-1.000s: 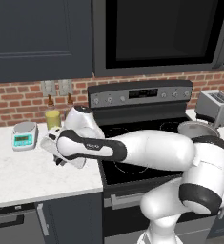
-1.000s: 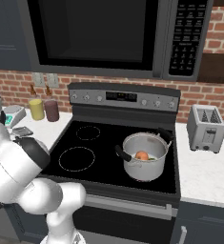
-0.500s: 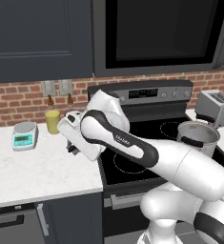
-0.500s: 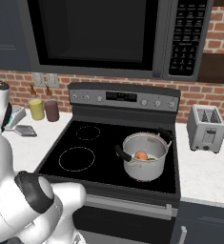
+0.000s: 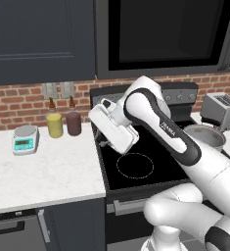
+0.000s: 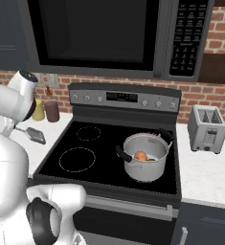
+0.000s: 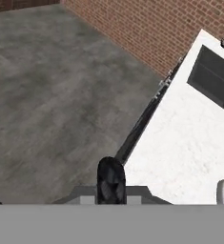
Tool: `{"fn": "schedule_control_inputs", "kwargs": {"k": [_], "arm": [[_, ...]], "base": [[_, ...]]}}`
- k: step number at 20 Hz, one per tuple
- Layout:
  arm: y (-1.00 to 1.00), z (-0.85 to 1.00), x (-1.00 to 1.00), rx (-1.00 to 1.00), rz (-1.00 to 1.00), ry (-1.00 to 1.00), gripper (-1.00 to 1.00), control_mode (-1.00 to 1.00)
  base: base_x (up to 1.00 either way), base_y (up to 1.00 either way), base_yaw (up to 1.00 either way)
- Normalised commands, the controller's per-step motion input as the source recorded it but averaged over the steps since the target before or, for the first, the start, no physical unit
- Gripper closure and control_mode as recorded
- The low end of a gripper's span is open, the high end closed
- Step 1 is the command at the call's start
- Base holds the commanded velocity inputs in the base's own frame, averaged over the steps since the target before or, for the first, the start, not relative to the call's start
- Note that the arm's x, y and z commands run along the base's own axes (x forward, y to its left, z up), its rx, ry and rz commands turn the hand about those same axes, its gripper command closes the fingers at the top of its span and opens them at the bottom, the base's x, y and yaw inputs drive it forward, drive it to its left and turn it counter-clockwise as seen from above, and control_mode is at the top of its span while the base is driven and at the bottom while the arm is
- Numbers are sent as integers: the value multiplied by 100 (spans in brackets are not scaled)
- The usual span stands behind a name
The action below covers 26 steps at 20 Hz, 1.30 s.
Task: Put the onion and lime in the pot. Retrieve the spatula and lightly stir the vegetables in the pot.
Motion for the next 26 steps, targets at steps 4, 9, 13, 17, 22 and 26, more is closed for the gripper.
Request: {"fn": "schedule_control_inputs", "kwargs": {"k": [4, 9, 13, 17, 22, 26], "arm": [[-99, 36, -30, 23, -7, 8, 100, -100], [-100, 44, -7, 24, -8, 1, 100, -100], [-100, 48, 0, 26, -9, 1, 100, -100], [-100, 51, 0, 25, -7, 2, 100, -100], [-95, 16, 9, 16, -1, 16, 100, -100], [-86, 7, 8, 7, 0, 10, 100, -100]], "base": [[0, 0, 0], [0, 0, 0], [0, 0, 0], [0, 0, 0], [0, 0, 0], [0, 0, 0]]}}
